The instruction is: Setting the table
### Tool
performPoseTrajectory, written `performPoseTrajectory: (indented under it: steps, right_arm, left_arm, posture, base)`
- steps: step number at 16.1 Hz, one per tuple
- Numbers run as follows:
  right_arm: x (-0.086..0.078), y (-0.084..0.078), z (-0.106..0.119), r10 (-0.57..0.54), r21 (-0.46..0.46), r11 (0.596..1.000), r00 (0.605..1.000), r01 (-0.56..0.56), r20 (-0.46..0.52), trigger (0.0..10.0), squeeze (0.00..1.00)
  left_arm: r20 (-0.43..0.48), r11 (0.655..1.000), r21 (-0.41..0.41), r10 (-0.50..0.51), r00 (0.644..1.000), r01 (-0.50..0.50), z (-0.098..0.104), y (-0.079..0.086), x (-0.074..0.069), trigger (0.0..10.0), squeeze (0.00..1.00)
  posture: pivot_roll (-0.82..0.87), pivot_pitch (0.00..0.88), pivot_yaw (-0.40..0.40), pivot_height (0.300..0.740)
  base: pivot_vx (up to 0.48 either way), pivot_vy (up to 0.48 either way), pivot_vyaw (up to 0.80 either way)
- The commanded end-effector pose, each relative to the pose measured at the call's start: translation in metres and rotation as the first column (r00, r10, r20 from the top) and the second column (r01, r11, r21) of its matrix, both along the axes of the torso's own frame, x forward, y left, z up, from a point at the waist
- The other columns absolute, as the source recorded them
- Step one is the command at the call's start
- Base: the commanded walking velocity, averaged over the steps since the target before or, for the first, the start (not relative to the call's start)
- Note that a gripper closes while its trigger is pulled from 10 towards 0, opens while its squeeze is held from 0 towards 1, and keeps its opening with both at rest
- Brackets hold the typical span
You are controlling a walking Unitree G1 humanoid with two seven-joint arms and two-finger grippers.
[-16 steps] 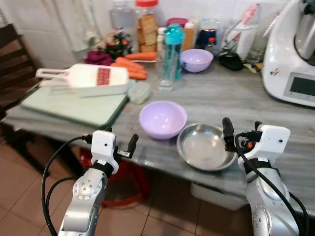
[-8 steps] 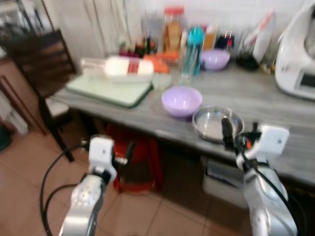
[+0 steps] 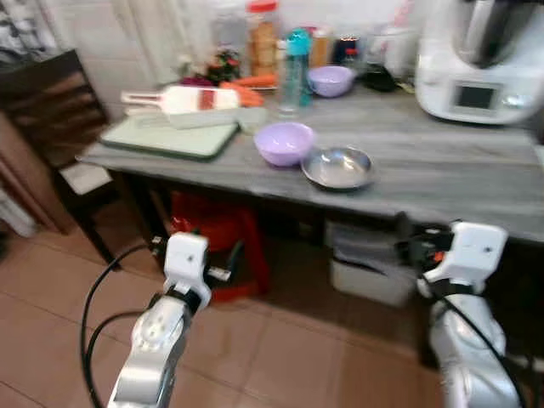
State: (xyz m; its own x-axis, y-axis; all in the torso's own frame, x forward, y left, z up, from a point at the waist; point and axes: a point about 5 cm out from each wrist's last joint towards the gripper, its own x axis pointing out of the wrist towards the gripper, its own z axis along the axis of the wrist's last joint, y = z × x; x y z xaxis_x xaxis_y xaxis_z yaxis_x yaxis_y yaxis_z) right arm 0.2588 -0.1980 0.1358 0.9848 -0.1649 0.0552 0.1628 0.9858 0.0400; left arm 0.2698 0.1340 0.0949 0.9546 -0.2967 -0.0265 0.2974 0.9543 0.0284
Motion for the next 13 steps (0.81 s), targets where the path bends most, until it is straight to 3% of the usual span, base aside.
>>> performPoseTrajectory:
  steps: [1, 2, 8, 13]
  right_arm:
    - [0.0006, 0.0116, -0.0001, 0.047, 0.032, 0.998, 0.999, -0.047, -0.007, 10.0, 0.0]
    - [0.0, 0.0118, 0.0, 0.046, 0.002, 0.999, 0.999, -0.046, -0.005, 10.0, 0.0]
    - [-0.0009, 0.0155, -0.0008, 0.074, 0.05, 0.996, 0.997, -0.073, -0.013, 10.0, 0.0]
    - [0.0007, 0.0168, -0.0014, 0.085, 0.048, 0.995, 0.996, -0.084, -0.019, 10.0, 0.0]
  left_arm:
    - [0.002, 1.0, 0.02, 0.013, 1.0, -0.013, -0.001, 0.007, -0.0021, 10.0, 0.0]
    - [0.005, 1.0, 0.022, 0.01, 1.0, -0.01, -0.001, 0.0066, -0.0025, 10.0, 0.0]
    - [0.034, 0.999, 0.03, -0.036, 0.999, 0.035, 0.0014, 0.0024, -0.0032, 10.0, 0.0]
    - [0.036, 0.998, 0.018, -0.061, 0.998, 0.06, 0.0018, -0.0014, -0.0014, 10.0, 0.0]
  posture:
    - [-0.08, 0.0, 0.052, 0.74]
    - [-0.08, 0.0, 0.052, 0.74]
    - [-0.08, 0.0, 0.048, 0.74]
    - [-0.08, 0.0, 0.045, 0.74]
  base:
    - [-0.304, 0.0, 0.0]
    - [-0.304, 0.0, 0.0]
    - [0.0, 0.0, 0.0]
    - [0.0, 0.0, -0.56]
